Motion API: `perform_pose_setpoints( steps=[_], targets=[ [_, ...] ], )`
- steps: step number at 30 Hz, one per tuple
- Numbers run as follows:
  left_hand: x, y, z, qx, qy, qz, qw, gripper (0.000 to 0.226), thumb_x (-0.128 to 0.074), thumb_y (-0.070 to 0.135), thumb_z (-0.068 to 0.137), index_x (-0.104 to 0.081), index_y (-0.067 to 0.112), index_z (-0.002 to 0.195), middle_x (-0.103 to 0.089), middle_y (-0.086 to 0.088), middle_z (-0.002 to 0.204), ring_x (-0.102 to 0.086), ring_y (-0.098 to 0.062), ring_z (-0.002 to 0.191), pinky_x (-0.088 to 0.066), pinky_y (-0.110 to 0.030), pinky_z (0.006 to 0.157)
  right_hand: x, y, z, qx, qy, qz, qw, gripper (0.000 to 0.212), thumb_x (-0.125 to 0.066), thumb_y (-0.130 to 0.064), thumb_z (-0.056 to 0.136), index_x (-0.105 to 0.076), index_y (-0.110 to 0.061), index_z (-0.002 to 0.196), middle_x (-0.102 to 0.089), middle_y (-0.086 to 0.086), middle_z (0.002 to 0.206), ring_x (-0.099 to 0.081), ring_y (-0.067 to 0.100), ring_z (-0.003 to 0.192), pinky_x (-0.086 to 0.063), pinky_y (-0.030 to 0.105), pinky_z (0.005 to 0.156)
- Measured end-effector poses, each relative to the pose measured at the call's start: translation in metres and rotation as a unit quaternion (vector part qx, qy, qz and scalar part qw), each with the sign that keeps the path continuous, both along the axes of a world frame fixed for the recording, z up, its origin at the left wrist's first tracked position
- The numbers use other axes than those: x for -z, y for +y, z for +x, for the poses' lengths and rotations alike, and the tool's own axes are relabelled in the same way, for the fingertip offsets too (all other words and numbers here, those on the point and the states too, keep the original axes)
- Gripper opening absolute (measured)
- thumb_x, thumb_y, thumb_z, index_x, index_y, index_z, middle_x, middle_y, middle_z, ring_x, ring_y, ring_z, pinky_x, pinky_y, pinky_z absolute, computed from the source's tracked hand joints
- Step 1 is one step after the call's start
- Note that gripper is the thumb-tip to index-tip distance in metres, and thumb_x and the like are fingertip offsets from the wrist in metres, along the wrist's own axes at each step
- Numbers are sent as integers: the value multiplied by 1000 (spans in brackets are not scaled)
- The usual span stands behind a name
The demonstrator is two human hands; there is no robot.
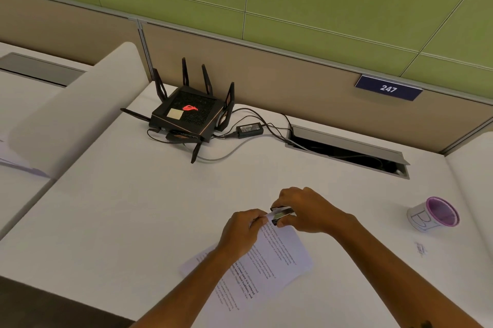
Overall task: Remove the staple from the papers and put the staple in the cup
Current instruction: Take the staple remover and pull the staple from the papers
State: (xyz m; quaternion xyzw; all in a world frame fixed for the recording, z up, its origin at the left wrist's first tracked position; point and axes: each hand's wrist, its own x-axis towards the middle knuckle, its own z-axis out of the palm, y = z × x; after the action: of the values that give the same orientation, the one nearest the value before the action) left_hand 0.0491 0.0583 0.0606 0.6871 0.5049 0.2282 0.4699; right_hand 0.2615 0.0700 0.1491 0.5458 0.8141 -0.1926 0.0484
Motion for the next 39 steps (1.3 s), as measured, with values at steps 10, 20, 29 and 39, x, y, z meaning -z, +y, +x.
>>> perform_pose_setpoints(
  steps=[10,20,29,39],
  targets=[
    [-2,-1,-1,16,-6,9,1000,29,-55,36,108,-76,19,120,-80,-1,105,-76,-16,91,-61,-27,77,-6,-3,-5,-5,-21,0,1000,28,-70,-46,94,-72,-34,119,-69,-13,111,-59,9,103,-45,34,90],
    [-3,-1,-2,25,14,0,1000,34,-53,40,108,-72,18,125,-79,-3,114,-76,-19,98,-65,-37,87,-10,-4,-9,-19,-43,8,999,21,-69,-40,97,-75,-29,113,-70,-10,107,-61,13,99,-47,39,90],
    [-9,1,1,68,-29,-57,996,48,-67,62,93,-63,32,129,-75,9,123,-74,-15,104,-59,-27,86,-12,-5,-12,-43,-53,42,997,19,-70,-29,98,-76,-29,115,-72,-11,106,-62,11,96,-47,35,86],
    [-13,-3,7,47,-39,-14,998,14,-61,47,101,-59,34,100,-69,18,91,-69,-1,79,-51,-9,67,-14,-5,-12,-58,-55,65,995,16,-72,-22,94,-79,-29,107,-71,-11,98,-61,10,89,-31,28,76]
  ],
)
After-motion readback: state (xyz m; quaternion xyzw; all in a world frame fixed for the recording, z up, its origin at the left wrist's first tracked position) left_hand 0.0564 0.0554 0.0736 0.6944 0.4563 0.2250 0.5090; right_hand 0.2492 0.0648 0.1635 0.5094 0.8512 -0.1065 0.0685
